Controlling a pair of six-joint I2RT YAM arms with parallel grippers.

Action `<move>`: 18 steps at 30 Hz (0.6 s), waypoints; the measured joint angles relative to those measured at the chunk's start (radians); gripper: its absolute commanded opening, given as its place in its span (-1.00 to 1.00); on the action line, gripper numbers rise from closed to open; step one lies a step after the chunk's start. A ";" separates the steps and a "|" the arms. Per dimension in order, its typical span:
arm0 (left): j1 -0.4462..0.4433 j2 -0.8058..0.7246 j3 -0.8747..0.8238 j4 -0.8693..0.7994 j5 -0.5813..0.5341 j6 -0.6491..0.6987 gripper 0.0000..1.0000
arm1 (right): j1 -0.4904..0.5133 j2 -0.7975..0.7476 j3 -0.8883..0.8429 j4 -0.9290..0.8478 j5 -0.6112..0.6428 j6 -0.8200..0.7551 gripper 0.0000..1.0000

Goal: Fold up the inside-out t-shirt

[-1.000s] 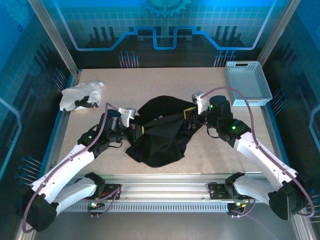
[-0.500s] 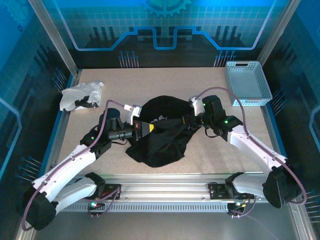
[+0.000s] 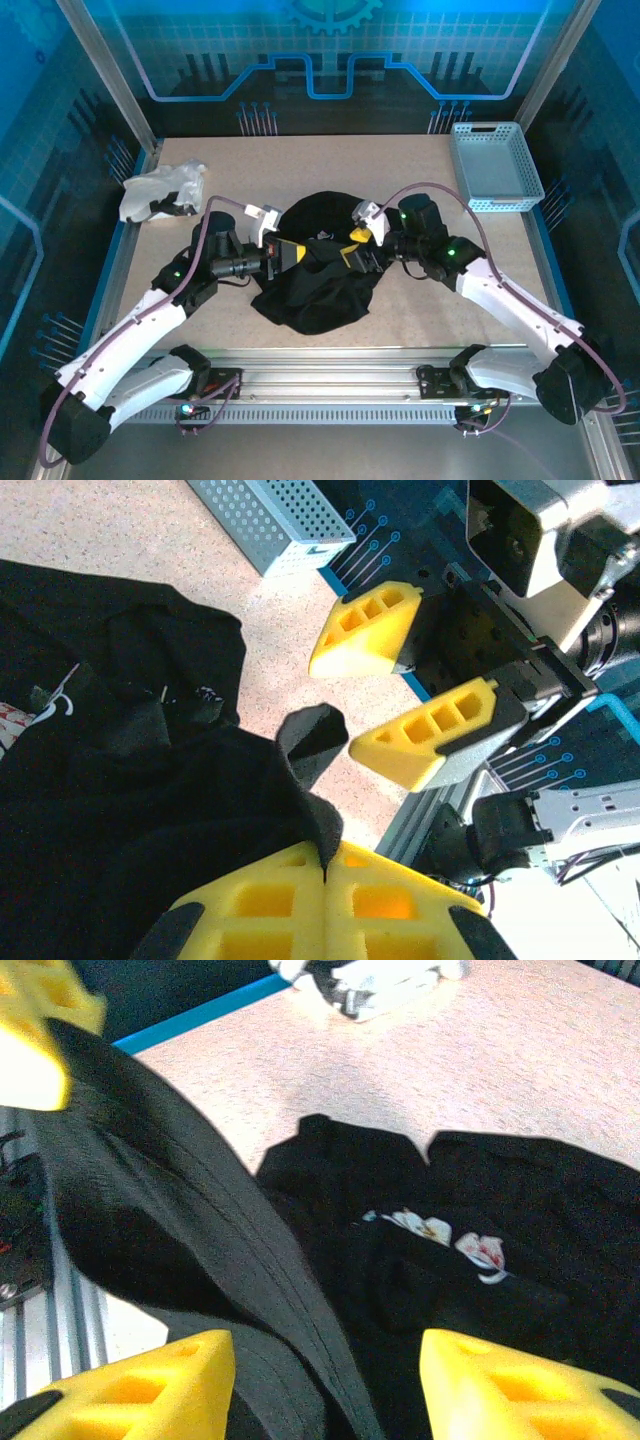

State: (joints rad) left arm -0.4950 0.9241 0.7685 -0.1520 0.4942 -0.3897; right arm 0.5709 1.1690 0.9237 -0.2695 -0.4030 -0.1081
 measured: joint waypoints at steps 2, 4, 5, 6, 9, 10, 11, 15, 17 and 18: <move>0.000 0.000 0.001 -0.007 0.000 0.001 -1.00 | 0.009 0.035 0.030 -0.003 -0.014 -0.031 0.14; 0.000 0.000 0.002 -0.009 0.000 0.001 -1.00 | 0.012 0.077 0.069 -0.015 -0.028 -0.058 0.14; 0.000 0.000 0.002 -0.009 0.000 0.001 -1.00 | 0.012 0.102 0.090 -0.022 -0.036 -0.071 0.12; 0.000 0.000 0.002 -0.010 0.000 0.001 -1.00 | 0.013 0.118 0.102 -0.026 -0.045 -0.079 0.11; 0.000 -0.002 0.003 -0.019 -0.006 0.004 -1.00 | 0.015 0.158 0.116 -0.037 -0.080 -0.100 0.09; 0.000 -0.003 0.003 -0.021 -0.008 0.004 -1.00 | 0.018 0.164 0.116 -0.048 -0.088 -0.103 0.09; 0.000 -0.003 0.004 -0.024 -0.014 0.005 -1.00 | 0.019 0.167 0.116 -0.056 -0.096 -0.104 0.09; 0.000 -0.003 0.014 -0.042 -0.038 0.005 -1.00 | 0.027 0.157 0.107 -0.064 -0.095 -0.094 0.14; 0.000 -0.002 0.022 -0.052 -0.052 0.005 -1.00 | 0.031 0.137 0.091 -0.068 -0.073 -0.072 0.17; 0.000 -0.002 0.026 -0.055 -0.056 0.005 -1.00 | 0.038 0.122 0.080 -0.068 -0.056 -0.061 0.18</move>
State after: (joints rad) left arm -0.4950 0.9218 0.7944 -0.2070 0.4377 -0.3851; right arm 0.6090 1.2915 1.0035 -0.3374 -0.4587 -0.1688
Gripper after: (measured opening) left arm 0.052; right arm 0.581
